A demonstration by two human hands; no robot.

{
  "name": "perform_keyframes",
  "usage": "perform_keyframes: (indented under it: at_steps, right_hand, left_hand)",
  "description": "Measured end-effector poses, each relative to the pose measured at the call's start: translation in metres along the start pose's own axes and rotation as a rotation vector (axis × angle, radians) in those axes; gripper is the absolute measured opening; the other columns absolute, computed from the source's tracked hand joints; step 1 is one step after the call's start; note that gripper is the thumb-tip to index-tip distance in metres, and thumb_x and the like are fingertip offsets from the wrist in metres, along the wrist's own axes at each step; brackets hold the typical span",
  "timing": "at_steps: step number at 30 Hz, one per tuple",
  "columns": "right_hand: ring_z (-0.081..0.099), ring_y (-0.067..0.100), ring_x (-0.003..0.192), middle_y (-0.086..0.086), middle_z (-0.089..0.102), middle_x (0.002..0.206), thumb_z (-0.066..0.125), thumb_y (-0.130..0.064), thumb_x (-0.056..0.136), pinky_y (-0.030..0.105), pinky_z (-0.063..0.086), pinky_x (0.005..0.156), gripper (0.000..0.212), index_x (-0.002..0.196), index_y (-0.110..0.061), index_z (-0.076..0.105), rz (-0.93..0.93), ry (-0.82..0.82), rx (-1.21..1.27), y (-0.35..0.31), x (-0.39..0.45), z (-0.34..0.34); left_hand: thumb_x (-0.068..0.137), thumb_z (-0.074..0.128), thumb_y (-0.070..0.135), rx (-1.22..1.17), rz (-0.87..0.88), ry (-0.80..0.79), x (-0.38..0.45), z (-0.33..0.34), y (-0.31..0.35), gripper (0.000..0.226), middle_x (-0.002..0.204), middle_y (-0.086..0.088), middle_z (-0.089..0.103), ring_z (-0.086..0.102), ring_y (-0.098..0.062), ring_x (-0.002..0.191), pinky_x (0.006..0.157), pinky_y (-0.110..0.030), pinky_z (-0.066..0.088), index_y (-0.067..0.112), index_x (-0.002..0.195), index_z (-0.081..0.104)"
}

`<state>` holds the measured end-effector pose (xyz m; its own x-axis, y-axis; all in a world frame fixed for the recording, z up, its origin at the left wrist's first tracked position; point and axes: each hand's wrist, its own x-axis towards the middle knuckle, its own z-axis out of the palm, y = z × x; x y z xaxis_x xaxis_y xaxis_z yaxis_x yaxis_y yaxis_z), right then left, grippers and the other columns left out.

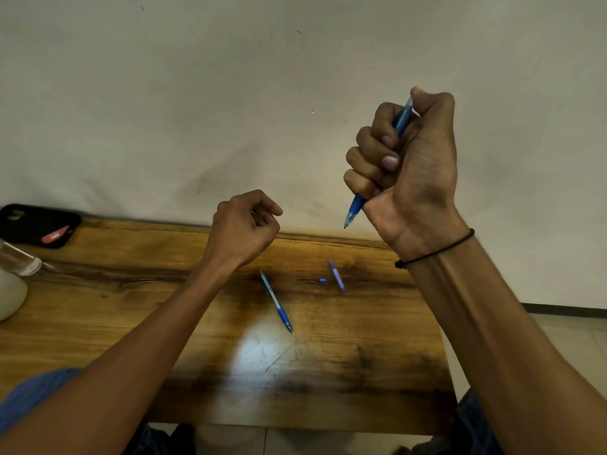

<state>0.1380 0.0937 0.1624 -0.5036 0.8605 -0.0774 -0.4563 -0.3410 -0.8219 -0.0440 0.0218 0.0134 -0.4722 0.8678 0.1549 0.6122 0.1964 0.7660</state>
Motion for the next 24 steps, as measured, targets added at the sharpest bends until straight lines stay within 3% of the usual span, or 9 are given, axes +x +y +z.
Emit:
perform_keyframes:
  at_steps: [24]
  right_hand:
    - [0.008,0.012,0.047,-0.005,0.018,0.048,0.027,-0.042,0.106,0.022,0.011,0.044,0.054,0.059,-0.017,0.030,0.006,0.010,-0.004,-0.0011,-0.0002,0.0003]
  left_hand:
    - [0.088,0.070,0.005,0.012,0.008,-0.007,-0.0013,0.0001,0.0015,0.020,0.088,0.007,0.076,0.073,-0.012,0.081,0.082,-0.040,0.064,0.019,0.098,0.080]
